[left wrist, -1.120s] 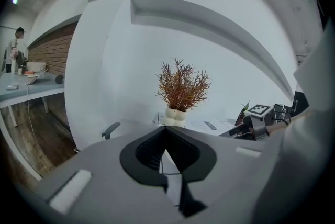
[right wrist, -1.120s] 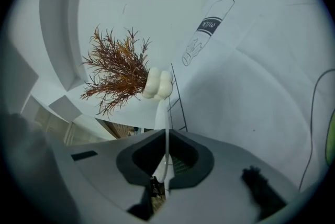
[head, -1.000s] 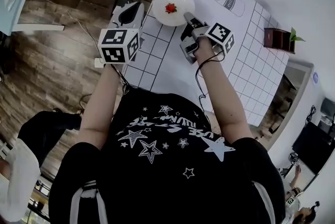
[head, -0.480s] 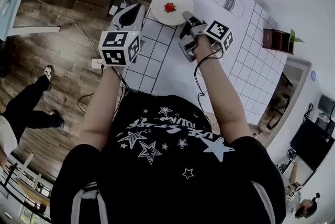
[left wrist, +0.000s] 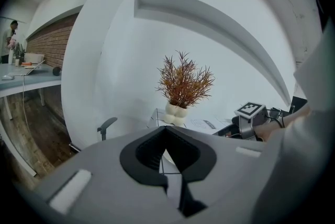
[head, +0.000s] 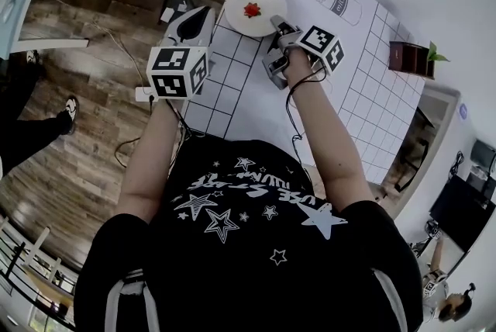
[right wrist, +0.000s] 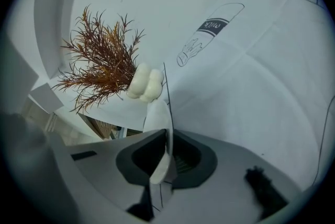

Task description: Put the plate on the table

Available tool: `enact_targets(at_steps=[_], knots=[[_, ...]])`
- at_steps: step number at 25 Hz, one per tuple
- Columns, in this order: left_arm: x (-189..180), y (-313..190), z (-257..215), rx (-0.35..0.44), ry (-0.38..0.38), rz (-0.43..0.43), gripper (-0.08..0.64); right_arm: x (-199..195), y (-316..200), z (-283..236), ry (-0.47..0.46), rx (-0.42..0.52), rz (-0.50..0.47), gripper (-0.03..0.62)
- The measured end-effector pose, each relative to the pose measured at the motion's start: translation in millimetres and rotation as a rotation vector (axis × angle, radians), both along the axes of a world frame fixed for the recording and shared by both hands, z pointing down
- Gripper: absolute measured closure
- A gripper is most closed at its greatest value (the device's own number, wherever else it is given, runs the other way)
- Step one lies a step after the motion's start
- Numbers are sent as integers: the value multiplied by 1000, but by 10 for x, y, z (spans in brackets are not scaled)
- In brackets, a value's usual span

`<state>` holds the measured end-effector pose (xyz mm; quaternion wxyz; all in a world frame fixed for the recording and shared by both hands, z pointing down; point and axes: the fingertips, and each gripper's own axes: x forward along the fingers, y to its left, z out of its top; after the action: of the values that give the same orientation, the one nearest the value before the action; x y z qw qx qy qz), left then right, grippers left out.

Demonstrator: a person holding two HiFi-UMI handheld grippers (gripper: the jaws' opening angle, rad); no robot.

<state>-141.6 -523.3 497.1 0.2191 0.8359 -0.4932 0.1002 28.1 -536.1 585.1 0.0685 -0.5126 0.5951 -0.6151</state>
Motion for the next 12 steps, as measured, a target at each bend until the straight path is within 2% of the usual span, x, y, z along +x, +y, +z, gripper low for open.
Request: enact_targets(at_steps=[4, 6, 12], knots=[[-4, 5, -25, 7, 1, 0, 551, 11, -3, 8, 45, -7, -17, 555], [0, 15, -32, 10, 2, 2, 551, 26, -2, 5, 69, -4, -21, 495], [15, 26, -50, 15, 0, 6, 551, 124, -7, -24, 167, 6, -26, 469]])
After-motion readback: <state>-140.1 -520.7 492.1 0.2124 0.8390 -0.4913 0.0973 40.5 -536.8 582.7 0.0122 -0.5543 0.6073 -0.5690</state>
